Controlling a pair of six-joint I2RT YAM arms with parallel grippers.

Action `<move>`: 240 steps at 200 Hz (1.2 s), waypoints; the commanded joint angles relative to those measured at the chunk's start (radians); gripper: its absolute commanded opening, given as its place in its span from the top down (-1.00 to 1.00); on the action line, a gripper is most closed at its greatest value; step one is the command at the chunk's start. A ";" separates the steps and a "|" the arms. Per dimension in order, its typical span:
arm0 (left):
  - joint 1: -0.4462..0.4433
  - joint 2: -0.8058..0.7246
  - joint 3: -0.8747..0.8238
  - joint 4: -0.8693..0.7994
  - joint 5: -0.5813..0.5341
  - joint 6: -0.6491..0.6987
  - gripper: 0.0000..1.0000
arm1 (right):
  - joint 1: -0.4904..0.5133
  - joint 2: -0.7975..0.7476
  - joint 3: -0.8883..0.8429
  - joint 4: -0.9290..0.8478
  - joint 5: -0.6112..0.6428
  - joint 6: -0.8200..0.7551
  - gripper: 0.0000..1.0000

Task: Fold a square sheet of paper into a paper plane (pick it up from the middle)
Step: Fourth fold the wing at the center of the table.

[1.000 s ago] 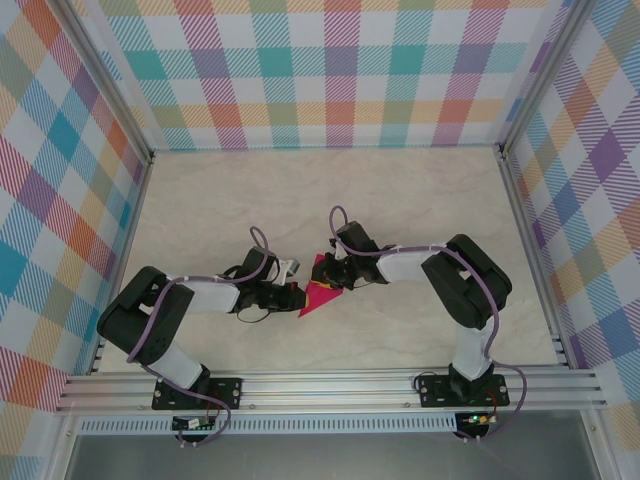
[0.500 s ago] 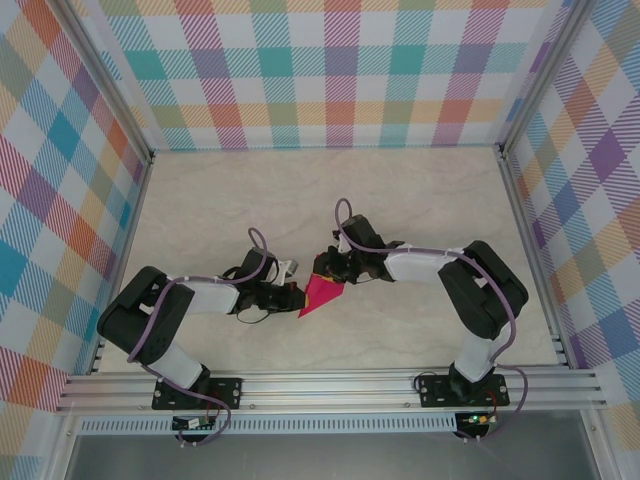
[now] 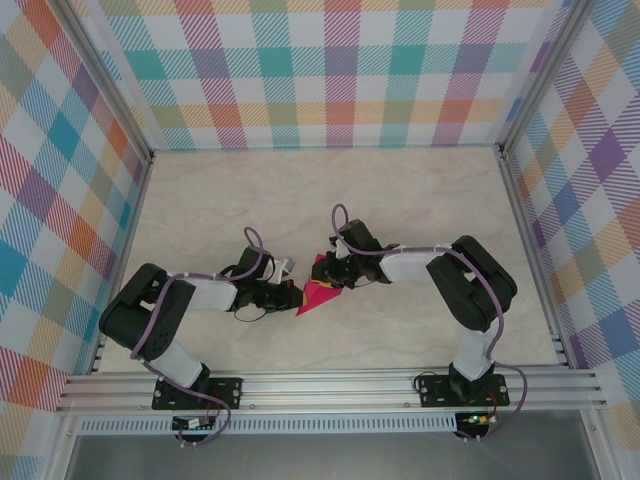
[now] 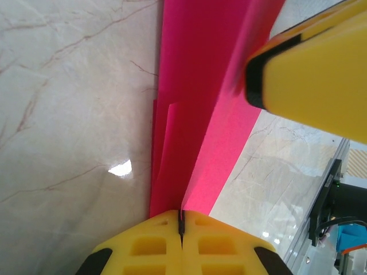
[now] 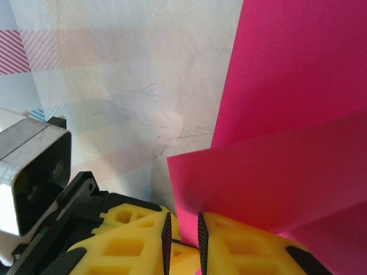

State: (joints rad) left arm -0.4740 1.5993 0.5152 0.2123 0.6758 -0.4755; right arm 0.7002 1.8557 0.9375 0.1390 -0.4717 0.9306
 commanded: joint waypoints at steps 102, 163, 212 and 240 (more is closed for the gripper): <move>0.030 0.108 0.076 -0.170 0.020 0.039 1.00 | -0.008 -0.005 0.037 -0.115 0.096 -0.022 0.52; 0.072 0.193 0.089 -0.165 0.073 0.015 1.00 | -0.014 -0.096 0.028 -0.195 0.173 -0.054 0.53; 0.073 0.193 0.091 -0.169 0.076 0.020 1.00 | -0.018 -0.178 -0.003 -0.147 0.094 -0.065 0.48; 0.074 0.195 0.092 -0.167 0.082 0.022 1.00 | 0.007 -0.108 0.012 -0.042 0.006 -0.025 0.52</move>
State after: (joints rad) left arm -0.4042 1.7317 0.6193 0.1032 0.8753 -0.4675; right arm 0.6849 1.6882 0.9451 0.0158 -0.3717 0.8898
